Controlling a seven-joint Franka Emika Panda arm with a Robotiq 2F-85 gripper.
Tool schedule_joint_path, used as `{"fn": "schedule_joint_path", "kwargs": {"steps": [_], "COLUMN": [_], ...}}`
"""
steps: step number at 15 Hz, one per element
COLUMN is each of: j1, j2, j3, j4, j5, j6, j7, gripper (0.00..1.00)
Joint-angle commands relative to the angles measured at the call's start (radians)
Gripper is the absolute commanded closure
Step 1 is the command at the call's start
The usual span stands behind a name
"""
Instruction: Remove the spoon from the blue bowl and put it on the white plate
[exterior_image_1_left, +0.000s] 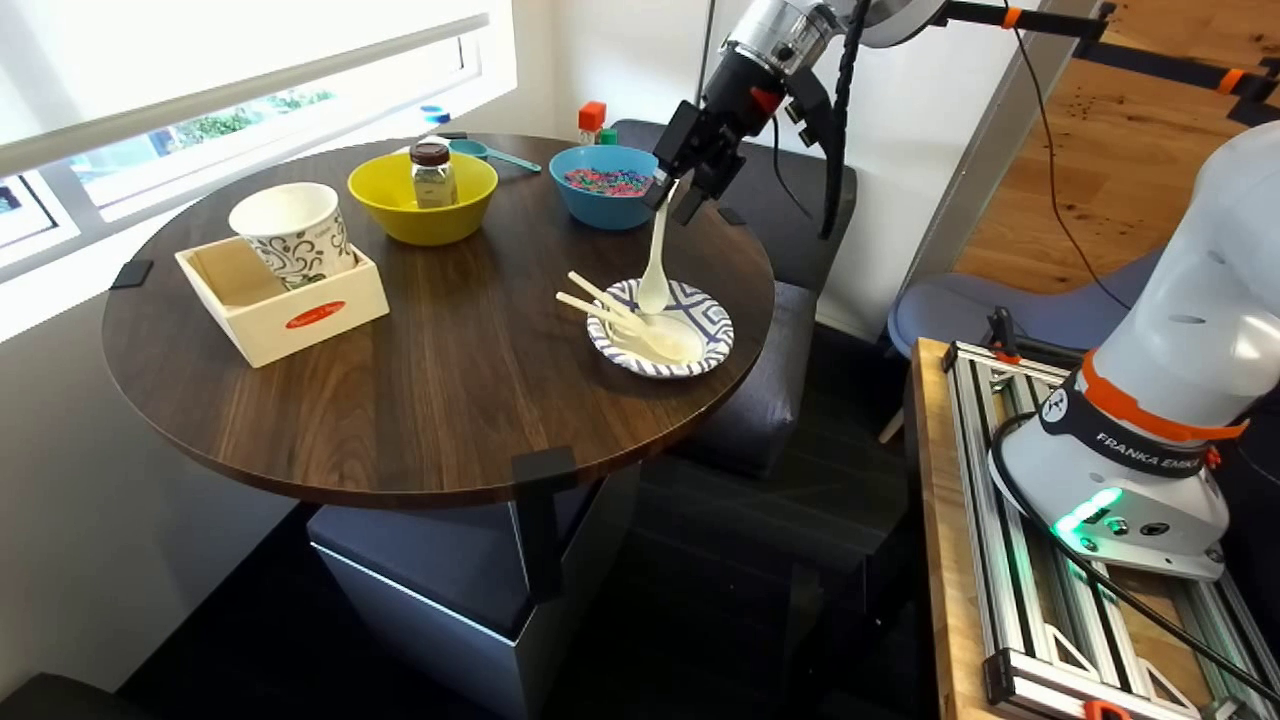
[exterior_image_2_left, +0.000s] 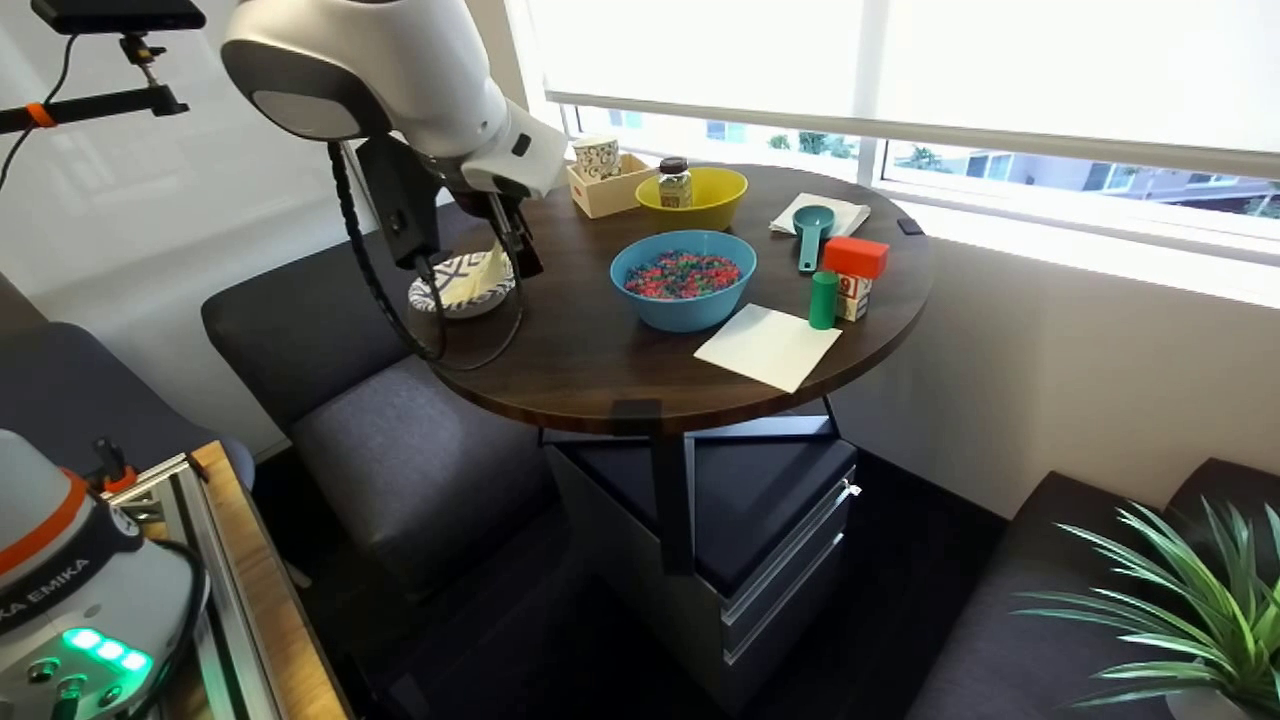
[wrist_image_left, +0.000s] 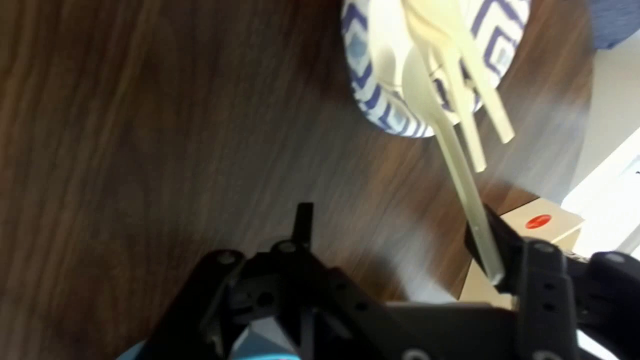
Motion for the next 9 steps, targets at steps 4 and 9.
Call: {"fn": "schedule_joint_path", "kwargs": {"steps": [4,9], "j1": [0.02,0.006], "j2": [-0.007,-0.055], "j3": [0.019,-0.009], "j4": [-0.058,-0.031], "j5": [-0.207,-0.128], "j6": [0.191,0.184], "j7": [0.146,0.152], "gripper": [0.0,0.0]}}
